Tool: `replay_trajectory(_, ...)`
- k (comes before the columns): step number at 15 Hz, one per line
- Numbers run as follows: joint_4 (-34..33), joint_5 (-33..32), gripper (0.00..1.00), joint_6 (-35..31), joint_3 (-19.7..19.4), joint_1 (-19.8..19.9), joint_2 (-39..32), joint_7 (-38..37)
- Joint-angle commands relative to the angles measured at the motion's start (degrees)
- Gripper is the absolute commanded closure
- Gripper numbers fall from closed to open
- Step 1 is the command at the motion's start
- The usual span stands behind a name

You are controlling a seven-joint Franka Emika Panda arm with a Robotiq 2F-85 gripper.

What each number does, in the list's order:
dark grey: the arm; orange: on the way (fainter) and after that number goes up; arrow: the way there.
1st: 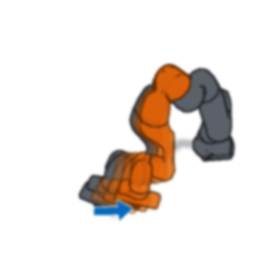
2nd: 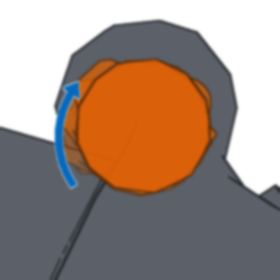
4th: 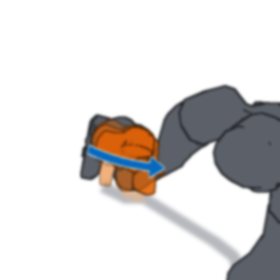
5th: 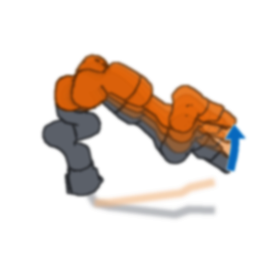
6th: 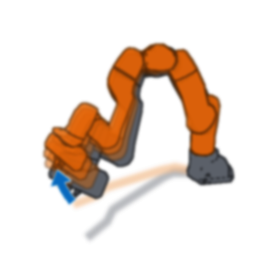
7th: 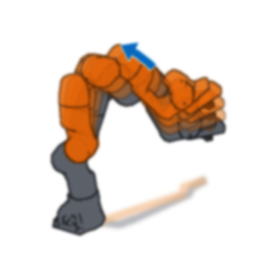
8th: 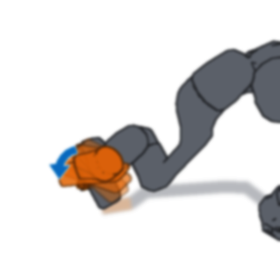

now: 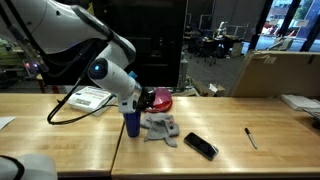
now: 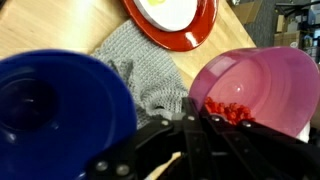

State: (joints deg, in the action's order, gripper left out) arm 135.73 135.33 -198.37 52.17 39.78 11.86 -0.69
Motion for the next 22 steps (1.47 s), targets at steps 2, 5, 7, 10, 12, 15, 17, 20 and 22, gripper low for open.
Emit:
replay_trajectory(2,4.08,8.45,0.99,-0.02,1.88,5.76,5.95,6.50)
replay_trajectory(5,8.20,12.95,0.99,-0.04,2.57,11.12,7.51,13.04)
replay_trajectory(7,10.58,15.42,0.99,0.00,4.01,15.16,8.63,16.88)
replay_trajectory(10,12.72,13.65,0.99,0.14,5.86,19.07,7.83,17.45)
replay_trajectory(12,13.07,14.75,0.99,0.34,6.04,19.50,6.13,21.02)
replay_trajectory(15,12.44,13.66,0.99,-1.03,3.04,13.35,-1.46,26.63)
replay_trajectory(17,13.93,13.84,0.99,0.09,3.73,12.03,-4.13,28.76)
replay_trajectory(20,13.66,13.19,0.96,-0.08,5.08,13.29,-1.69,27.23)
replay_trajectory(22,13.73,13.18,0.96,-0.09,5.22,13.31,-1.63,27.86)
